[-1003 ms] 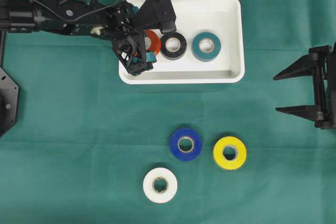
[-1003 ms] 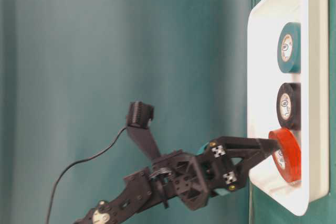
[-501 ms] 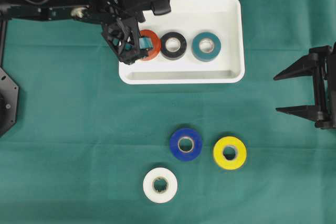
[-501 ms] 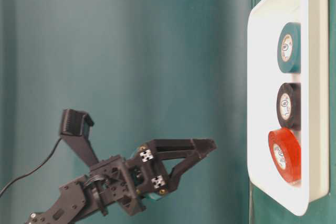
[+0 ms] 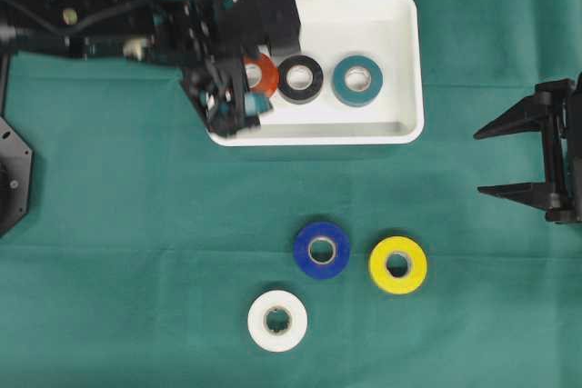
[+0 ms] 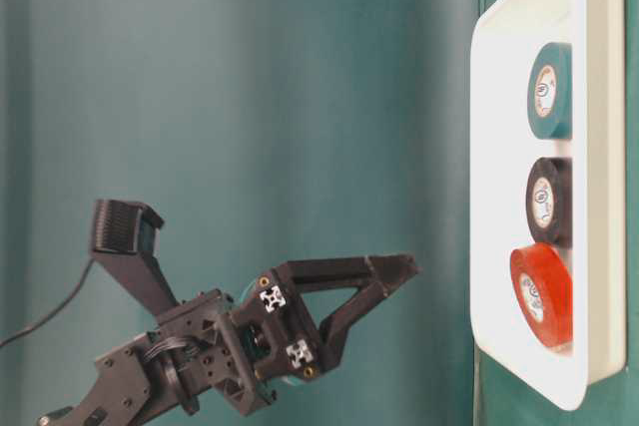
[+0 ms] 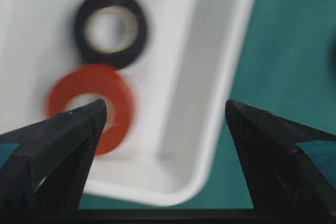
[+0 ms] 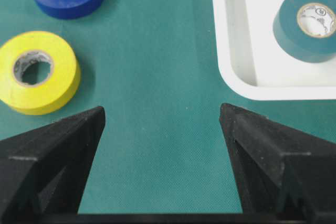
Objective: Pick up the tape from a random location and place it into the white case.
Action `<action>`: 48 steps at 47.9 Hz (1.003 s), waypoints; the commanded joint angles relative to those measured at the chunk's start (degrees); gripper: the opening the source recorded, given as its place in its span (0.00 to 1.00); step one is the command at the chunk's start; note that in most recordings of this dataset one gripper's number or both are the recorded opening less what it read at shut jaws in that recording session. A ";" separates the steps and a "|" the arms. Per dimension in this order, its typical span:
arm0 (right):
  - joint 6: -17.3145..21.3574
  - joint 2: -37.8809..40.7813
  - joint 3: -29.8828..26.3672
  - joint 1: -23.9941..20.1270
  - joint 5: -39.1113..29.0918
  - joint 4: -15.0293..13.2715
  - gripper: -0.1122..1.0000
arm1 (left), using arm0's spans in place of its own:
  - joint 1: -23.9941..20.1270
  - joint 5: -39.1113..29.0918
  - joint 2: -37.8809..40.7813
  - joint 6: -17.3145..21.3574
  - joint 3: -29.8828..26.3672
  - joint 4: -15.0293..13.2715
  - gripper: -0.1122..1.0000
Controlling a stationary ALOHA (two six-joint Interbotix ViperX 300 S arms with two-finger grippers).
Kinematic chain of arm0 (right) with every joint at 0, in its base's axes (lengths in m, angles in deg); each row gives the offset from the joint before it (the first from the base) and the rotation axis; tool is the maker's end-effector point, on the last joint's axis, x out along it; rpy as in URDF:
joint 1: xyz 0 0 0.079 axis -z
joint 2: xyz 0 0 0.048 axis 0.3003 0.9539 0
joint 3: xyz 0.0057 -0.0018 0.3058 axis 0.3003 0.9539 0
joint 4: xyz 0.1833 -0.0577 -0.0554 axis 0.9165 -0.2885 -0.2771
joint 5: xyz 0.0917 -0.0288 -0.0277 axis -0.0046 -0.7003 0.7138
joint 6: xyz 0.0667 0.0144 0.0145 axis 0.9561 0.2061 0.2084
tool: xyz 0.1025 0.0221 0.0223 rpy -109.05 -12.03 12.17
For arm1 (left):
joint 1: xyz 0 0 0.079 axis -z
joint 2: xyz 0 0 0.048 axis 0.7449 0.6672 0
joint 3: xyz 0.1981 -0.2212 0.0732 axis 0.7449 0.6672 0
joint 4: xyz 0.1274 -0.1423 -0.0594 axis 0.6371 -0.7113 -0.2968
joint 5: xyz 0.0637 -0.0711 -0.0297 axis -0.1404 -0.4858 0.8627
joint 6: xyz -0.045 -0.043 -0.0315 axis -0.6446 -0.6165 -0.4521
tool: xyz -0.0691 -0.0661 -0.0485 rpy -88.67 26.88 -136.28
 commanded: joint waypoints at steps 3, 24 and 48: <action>0.18 0.18 -1.32 0.00 0.26 -0.09 0.86 | 4.22 2.20 -1.85 -0.18 -0.35 0.00 0.98; 0.18 0.09 -1.85 0.18 -0.35 -0.09 0.86 | 8.53 5.89 -3.43 -0.09 2.64 -0.09 0.98; 0.18 0.00 -2.46 0.18 -1.41 -0.09 0.86 | 8.79 10.81 -13.45 0.00 10.72 -0.09 0.98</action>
